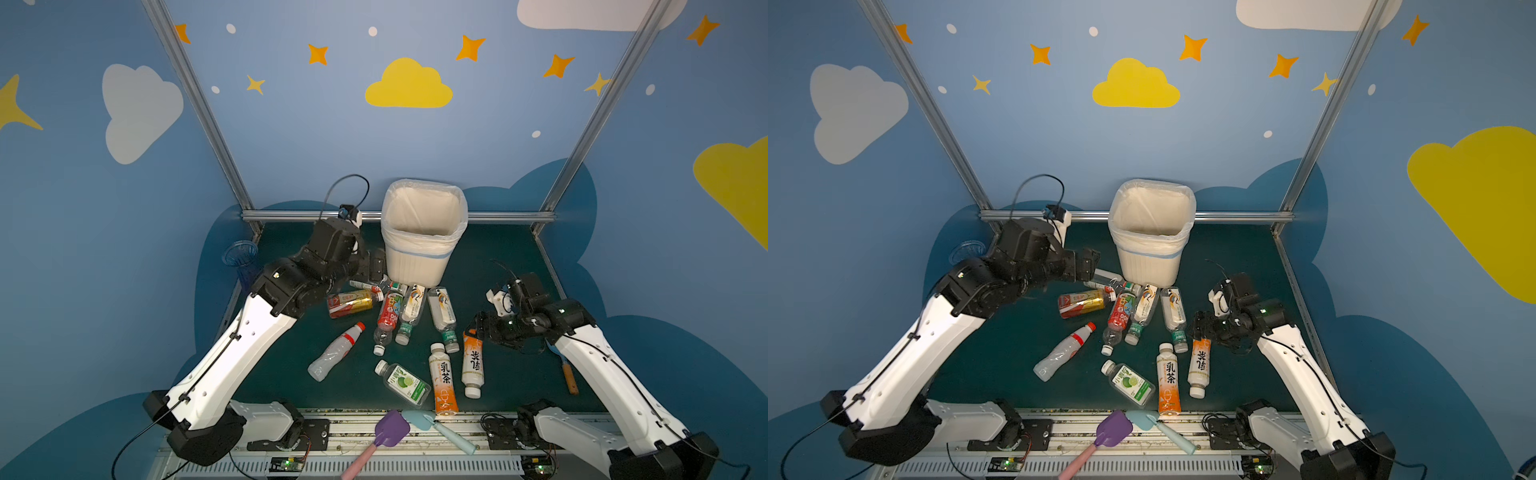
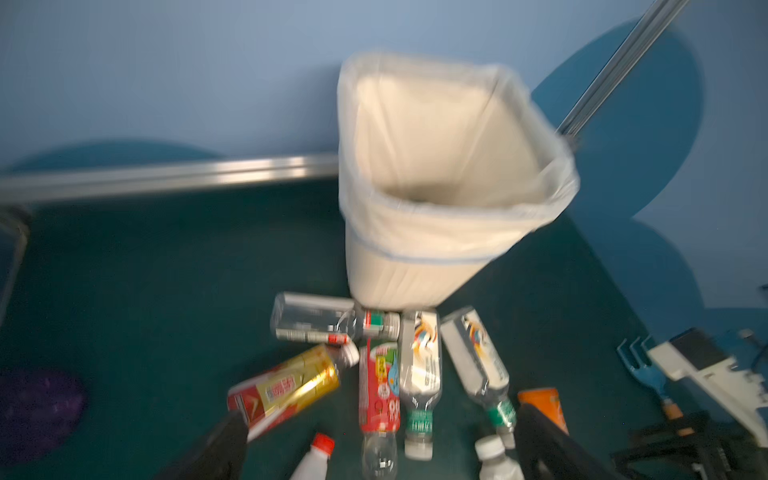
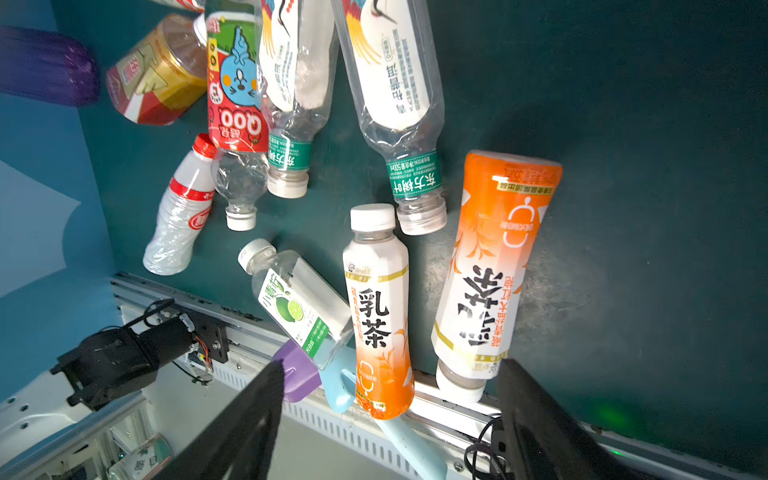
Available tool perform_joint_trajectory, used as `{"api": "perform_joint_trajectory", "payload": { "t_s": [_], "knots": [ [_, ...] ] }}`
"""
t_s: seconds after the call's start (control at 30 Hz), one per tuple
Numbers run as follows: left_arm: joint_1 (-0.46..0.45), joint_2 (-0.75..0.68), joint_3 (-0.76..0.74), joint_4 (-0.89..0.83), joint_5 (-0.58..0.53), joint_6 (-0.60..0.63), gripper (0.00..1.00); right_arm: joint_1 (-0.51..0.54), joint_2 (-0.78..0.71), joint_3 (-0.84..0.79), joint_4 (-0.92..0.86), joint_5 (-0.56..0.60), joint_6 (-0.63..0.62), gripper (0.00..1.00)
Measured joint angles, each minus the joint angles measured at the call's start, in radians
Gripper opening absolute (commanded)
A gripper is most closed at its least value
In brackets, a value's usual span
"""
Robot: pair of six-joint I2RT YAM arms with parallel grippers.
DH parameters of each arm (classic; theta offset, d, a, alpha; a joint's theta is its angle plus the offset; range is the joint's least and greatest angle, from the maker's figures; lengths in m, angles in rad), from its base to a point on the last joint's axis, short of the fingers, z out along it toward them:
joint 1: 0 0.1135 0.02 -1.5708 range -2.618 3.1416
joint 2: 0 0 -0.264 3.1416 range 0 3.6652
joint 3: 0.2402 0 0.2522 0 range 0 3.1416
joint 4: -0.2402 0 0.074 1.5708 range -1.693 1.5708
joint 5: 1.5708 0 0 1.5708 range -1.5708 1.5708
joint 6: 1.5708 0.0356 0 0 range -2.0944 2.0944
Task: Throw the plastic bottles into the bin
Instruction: 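Return the left gripper to the pile while the right gripper reaches the lime-label bottle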
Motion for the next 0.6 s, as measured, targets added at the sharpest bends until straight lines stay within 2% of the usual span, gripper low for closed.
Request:
{"api": "perform_joint_trajectory", "payload": {
  "t_s": [0.1,0.2,0.43,0.6],
  "knots": [
    [0.017,0.003,-0.190,-0.011,0.032,-0.101,1.00,0.085,0.029,0.000,0.021,0.019,0.010,0.81],
    [0.028,-0.011,-0.310,-0.021,0.053,-0.183,1.00,0.198,0.056,0.000,0.053,0.030,0.011,0.81],
    [0.036,-0.115,-0.439,0.002,0.090,-0.307,1.00,0.456,0.103,-0.001,0.126,0.050,0.010,0.81],
    [0.038,-0.205,-0.563,0.077,0.117,-0.392,1.00,0.616,0.157,-0.001,0.161,0.100,0.005,0.81]
  ]
}}
